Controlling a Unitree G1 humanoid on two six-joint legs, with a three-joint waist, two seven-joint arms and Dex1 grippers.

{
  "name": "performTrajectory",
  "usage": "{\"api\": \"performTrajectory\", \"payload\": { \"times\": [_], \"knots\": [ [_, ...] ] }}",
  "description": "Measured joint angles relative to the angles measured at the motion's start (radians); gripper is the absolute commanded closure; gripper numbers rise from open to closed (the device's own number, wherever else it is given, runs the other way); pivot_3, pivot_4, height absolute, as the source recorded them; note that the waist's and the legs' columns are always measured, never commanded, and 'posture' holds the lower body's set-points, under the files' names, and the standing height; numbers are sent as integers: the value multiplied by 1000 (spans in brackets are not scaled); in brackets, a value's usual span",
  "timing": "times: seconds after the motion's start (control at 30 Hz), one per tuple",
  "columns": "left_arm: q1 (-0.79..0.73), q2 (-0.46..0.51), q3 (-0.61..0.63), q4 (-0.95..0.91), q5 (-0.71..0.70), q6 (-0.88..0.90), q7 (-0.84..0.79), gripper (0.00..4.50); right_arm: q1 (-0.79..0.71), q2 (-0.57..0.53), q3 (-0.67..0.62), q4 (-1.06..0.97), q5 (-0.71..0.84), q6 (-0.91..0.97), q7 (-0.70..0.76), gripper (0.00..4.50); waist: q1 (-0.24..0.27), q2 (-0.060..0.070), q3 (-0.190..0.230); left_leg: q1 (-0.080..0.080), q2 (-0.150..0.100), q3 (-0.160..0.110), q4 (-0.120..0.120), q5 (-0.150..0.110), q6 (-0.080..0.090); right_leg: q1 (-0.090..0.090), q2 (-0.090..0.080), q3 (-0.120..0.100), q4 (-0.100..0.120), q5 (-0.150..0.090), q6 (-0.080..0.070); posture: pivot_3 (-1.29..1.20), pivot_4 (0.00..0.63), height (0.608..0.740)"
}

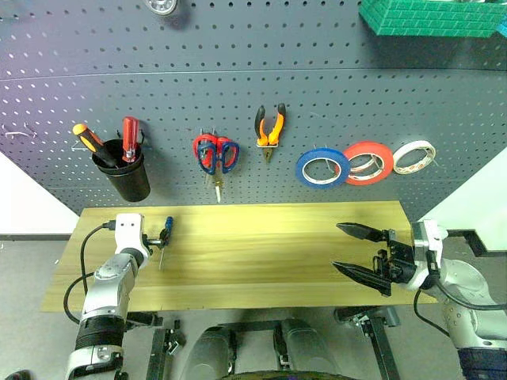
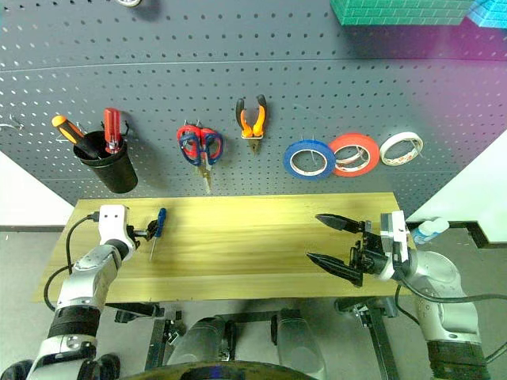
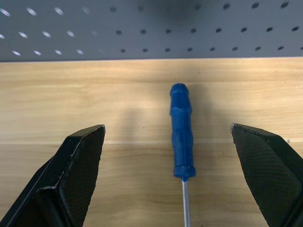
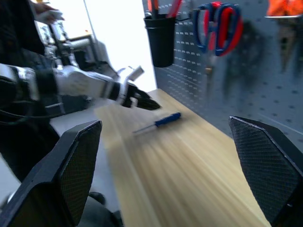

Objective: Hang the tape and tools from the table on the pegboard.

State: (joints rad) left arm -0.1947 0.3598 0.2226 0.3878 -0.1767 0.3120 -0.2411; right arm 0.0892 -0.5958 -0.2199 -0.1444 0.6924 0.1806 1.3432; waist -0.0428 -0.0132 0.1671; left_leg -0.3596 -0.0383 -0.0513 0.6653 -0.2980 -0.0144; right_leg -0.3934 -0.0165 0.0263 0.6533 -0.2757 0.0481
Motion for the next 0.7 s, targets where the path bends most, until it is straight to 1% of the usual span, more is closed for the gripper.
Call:
{"api": "performTrajectory", "payload": {
  "times": [0.07,0.17,0.2,0.33,0.7],
  "knots": [
    [-16,2,-4,18,2,-8,-4,47,4,-9,0,-16,1,9,-6,0,0,-1,7,-3,0,0,0,0,0,-2,0,0,-1,0,0,-154,210,730],
    [-42,1,-12,38,4,-7,-8,47,16,-11,-1,-25,1,19,-22,0,0,-2,13,-14,0,0,0,0,0,-13,-1,-1,-1,1,0,-160,222,730],
    [-51,1,-14,39,6,-2,-12,47,22,-12,-1,-30,1,25,-27,0,0,-1,18,-15,0,0,0,0,1,-14,-1,-1,-1,1,0,-162,225,730],
    [-67,1,-29,50,16,13,-13,47,34,-12,-3,-54,2,31,-50,0,-1,-1,30,-16,0,0,-2,-1,2,-15,-1,-1,-2,1,0,-167,238,730],
    [-114,-3,-50,176,51,11,8,47,91,-19,-31,-94,19,43,-85,0,-2,-3,65,-16,0,0,-2,-1,2,-15,-2,-1,-2,1,0,-192,266,730]
  ]
}}
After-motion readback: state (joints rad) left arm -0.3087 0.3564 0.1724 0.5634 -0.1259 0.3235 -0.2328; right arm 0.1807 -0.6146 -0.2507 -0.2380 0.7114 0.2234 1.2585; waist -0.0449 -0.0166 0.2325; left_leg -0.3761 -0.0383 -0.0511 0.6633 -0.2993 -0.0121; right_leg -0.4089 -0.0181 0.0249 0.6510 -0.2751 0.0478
